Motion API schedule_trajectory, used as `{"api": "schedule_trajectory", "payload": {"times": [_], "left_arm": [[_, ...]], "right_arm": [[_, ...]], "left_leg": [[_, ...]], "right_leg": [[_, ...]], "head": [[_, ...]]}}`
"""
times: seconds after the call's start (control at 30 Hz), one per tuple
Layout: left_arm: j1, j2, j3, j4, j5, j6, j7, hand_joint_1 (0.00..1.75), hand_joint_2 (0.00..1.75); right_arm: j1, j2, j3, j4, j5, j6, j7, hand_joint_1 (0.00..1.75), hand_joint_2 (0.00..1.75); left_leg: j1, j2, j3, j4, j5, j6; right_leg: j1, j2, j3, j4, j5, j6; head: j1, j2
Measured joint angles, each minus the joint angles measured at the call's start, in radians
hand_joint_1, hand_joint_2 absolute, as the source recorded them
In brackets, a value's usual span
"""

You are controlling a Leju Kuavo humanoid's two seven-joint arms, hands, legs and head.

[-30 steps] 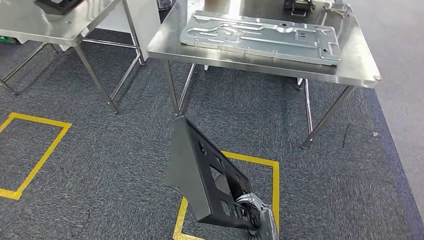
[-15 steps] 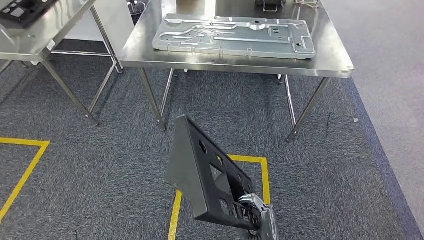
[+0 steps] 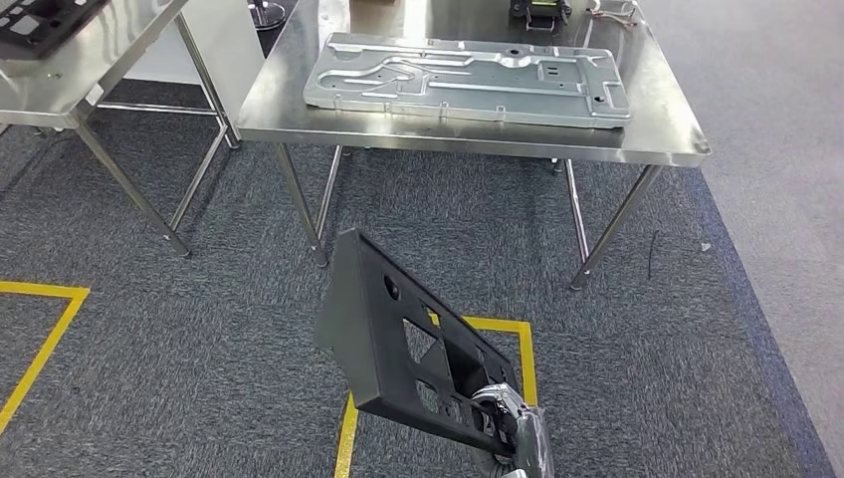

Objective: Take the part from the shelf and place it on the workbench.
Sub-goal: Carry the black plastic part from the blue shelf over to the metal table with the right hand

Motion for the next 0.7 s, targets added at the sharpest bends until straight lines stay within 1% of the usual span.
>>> {"api": "schedule_trajectory", "payload": {"times": [0.03,0.07,0.13,0.17,0.2,0.23,0.27,0.3,0.33,0.37,0.4,0.43,0.47,0.5,0.53,0.57,0.6,0.63,0.67,0.7], "left_arm": [[0.000,0.000,0.000,0.000,-0.001,0.000,0.000,0.00,0.00],[-0.001,0.000,0.001,0.000,-0.002,0.000,0.002,0.00,0.00],[-0.002,0.002,0.004,0.000,-0.011,-0.002,0.006,0.00,0.00],[-0.003,0.003,0.006,0.000,-0.015,-0.003,0.008,0.00,0.00],[-0.003,0.003,0.006,0.000,-0.020,-0.004,0.010,0.00,0.00],[-0.004,0.004,0.007,0.000,-0.022,-0.004,0.010,0.00,0.00],[-0.004,0.004,0.008,0.000,-0.023,-0.004,0.011,0.00,0.00],[-0.003,0.005,0.010,0.000,-0.024,-0.004,0.011,0.00,0.00],[-0.001,0.006,0.012,0.000,-0.024,-0.004,0.011,0.00,0.00],[0.002,0.006,0.014,0.000,-0.024,-0.004,0.011,0.00,0.00],[0.003,0.006,0.015,0.000,-0.025,-0.004,0.012,0.00,0.00],[0.005,0.007,0.016,0.000,-0.027,-0.005,0.012,0.00,0.00],[0.006,0.007,0.017,0.000,-0.031,-0.006,0.013,0.00,0.00],[0.008,0.008,0.017,0.000,-0.035,-0.007,0.015,0.00,0.00],[0.010,0.009,0.018,0.000,-0.042,-0.009,0.018,0.00,0.00],[0.011,0.009,0.018,0.000,-0.048,-0.010,0.021,0.00,0.00],[0.011,0.010,0.018,0.001,-0.055,-0.011,0.024,0.00,0.00],[0.010,0.010,0.018,0.001,-0.061,-0.013,0.026,0.00,0.00],[0.008,0.009,0.018,0.001,-0.068,-0.014,0.028,0.00,0.00],[0.005,0.009,0.018,0.001,-0.075,-0.017,0.030,0.00,0.00]], "right_arm": [[0.000,0.000,0.000,0.000,0.004,-0.004,0.004,1.75,1.75],[-0.002,0.000,0.000,-0.001,0.014,-0.017,0.019,1.75,1.75],[-0.008,0.001,-0.007,-0.012,0.041,-0.062,0.081,1.75,1.75],[-0.013,0.002,-0.013,-0.021,0.050,-0.083,0.115,1.75,1.75],[-0.019,0.004,-0.021,-0.030,0.053,-0.094,0.142,1.75,1.75],[-0.025,0.006,-0.028,-0.037,0.053,-0.096,0.157,1.75,1.75],[-0.031,0.006,-0.033,-0.042,0.053,-0.097,0.166,1.75,1.75],[-0.035,0.007,-0.036,-0.046,0.053,-0.097,0.171,1.75,1.75],[-0.037,0.008,-0.039,-0.048,0.053,-0.097,0.174,1.75,1.75],[-0.037,0.009,-0.040,-0.049,0.054,-0.099,0.177,1.75,1.75],[-0.037,0.009,-0.042,-0.050,0.058,-0.103,0.179,1.75,1.75],[-0.038,0.010,-0.044,-0.050,0.070,-0.115,0.185,1.75,1.75],[-0.040,0.012,-0.048,-0.050,0.087,-0.132,0.193,1.75,1.75],[-0.044,0.015,-0.055,-0.050,0.110,-0.154,0.205,1.75,1.75],[-0.052,0.017,-0.066,-0.051,0.141,-0.179,0.221,1.75,1.75],[-0.063,0.020,-0.079,-0.052,0.170,-0.198,0.237,1.75,1.75],[-0.077,0.022,-0.095,-0.055,0.201,-0.212,0.250,1.75,1.75],[-0.093,0.024,-0.112,-0.060,0.235,-0.221,0.262,1.75,1.75],[-0.111,0.026,-0.129,-0.065,0.269,-0.224,0.272,1.75,1.75],[-0.132,0.027,-0.144,-0.068,0.307,-0.225,0.281,1.75,1.75]], "left_leg": [[0.000,0.000,0.002,0.000,-0.003,-0.002],[0.000,0.002,0.007,-0.001,-0.008,-0.007],[0.000,0.007,0.021,0.006,-0.018,-0.027],[0.001,0.008,0.020,0.028,-0.018,-0.037],[0.002,0.008,0.004,0.068,-0.018,-0.043],[0.003,0.007,-0.029,0.126,-0.026,-0.045],[0.004,0.006,-0.070,0.191,-0.044,-0.048],[0.004,0.006,-0.114,0.249,-0.072,-0.050],[0.004,0.005,-0.151,0.287,-0.102,-0.050],[0.004,0.005,-0.176,0.297,-0.121,-0.050],[0.004,0.005,-0.188,0.277,-0.120,-0.047],[0.003,0.005,-0.189,0.232,-0.096,-0.043],[0.000,0.004,-0.185,0.174,-0.043,-0.036],[-0.003,0.003,-0.182,0.126,0.019,-0.029],[-0.008,0.001,-0.178,0.092,0.065,-0.023],[-0.013,0.001,-0.176,0.075,0.097,-0.017],[-0.016,0.000,-0.171,0.070,0.101,-0.013],[-0.016,0.000,-0.158,0.059,0.093,-0.008],[-0.014,0.000,-0.143,0.047,0.091,-0.004],[-0.011,-0.001,-0.124,0.033,0.087,0.002]], "right_leg": [[0.000,-0.003,0.007,-0.021,0.011,-0.001],[0.004,-0.007,0.014,-0.045,0.012,-0.006],[0.010,-0.010,0.036,-0.093,0.011,-0.029],[0.012,-0.010,0.045,-0.101,0.000,-0.042],[0.011,-0.007,0.058,-0.107,-0.002,-0.053],[0.010,-0.005,0.070,-0.111,-0.008,-0.059],[0.012,-0.003,0.081,-0.113,-0.016,-0.063],[0.013,0.000,0.092,-0.113,-0.025,-0.065],[0.014,0.003,0.104,-0.113,-0.036,-0.066],[0.016,0.006,0.119,-0.113,-0.048,-0.067],[0.017,0.009,0.136,-0.113,-0.062,-0.066],[0.019,0.012,0.155,-0.113,-0.076,-0.066],[0.020,0.013,0.171,-0.114,-0.090,-0.064],[0.021,0.014,0.187,-0.114,-0.103,-0.062],[0.021,0.016,0.197,-0.114,-0.115,-0.057],[0.021,0.019,0.206,-0.118,-0.124,-0.051],[0.021,0.021,0.212,-0.118,-0.124,-0.043],[0.020,0.022,0.212,-0.113,-0.119,-0.035],[0.020,0.020,0.207,-0.092,-0.107,-0.028],[0.019,0.017,0.187,-0.052,-0.093,-0.023]], "head": [[0.000,0.000],[0.000,0.000],[0.000,0.000],[0.000,0.000],[0.000,0.000],[0.000,0.000],[0.000,0.000],[0.000,0.000],[0.000,0.000],[0.000,0.000],[0.000,0.000],[0.000,0.000],[0.000,0.000],[0.000,0.000],[0.000,0.000],[-0.001,0.000],[-0.001,0.000],[-0.002,0.000],[-0.001,0.000],[-0.001,0.000]]}}
